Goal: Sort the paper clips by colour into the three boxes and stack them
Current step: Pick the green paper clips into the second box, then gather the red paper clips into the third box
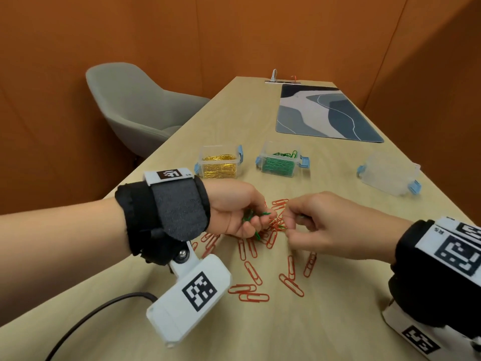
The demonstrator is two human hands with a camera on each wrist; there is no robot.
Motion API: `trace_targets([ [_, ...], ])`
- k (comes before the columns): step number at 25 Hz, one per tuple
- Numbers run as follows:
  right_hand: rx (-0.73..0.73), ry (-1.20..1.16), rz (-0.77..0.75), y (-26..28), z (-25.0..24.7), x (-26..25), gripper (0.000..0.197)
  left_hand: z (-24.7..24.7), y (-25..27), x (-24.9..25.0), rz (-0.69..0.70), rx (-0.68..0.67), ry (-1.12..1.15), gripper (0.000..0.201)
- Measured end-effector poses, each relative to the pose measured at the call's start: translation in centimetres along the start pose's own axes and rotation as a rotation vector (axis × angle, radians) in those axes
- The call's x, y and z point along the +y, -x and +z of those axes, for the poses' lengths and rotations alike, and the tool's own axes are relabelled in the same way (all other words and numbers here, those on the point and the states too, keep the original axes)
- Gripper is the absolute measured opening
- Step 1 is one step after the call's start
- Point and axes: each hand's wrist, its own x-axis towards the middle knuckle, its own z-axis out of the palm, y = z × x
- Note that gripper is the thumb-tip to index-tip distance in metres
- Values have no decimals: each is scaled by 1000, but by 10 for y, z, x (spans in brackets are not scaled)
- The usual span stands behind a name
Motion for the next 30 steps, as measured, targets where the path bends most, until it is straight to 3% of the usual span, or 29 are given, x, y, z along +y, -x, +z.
trace_targets([
  [4,171,-126,-169,-2,-3,-5,15,9,-13,3,8,-68,-36,28],
  [9,237,-112,-276,-1,-3,-7,16,13,-16,15,-1,-224,115,32],
  [12,461,-130,-267,0,-2,-4,16,5,-15,31,3,-147,-60,34],
  [14,557,-88,-136,1,-5,3,9,2,-19,50,49,-50,-288,37],
  [17,300,57,200,2,-5,13,12,-6,-39,88,244,248,-476,37],
  [20,121,107,360,3,-4,11,27,-7,-64,116,446,503,-582,36],
  [23,-4,17,418,6,-9,9,73,-5,-90,117,495,505,-664,37],
  [26,-126,-25,457,13,-12,15,117,0,-79,112,570,534,-816,38],
  [28,-178,17,458,15,-12,19,118,-8,-47,105,601,549,-832,33],
  [30,-176,21,439,14,-12,22,109,-26,-9,81,479,524,-981,21],
])
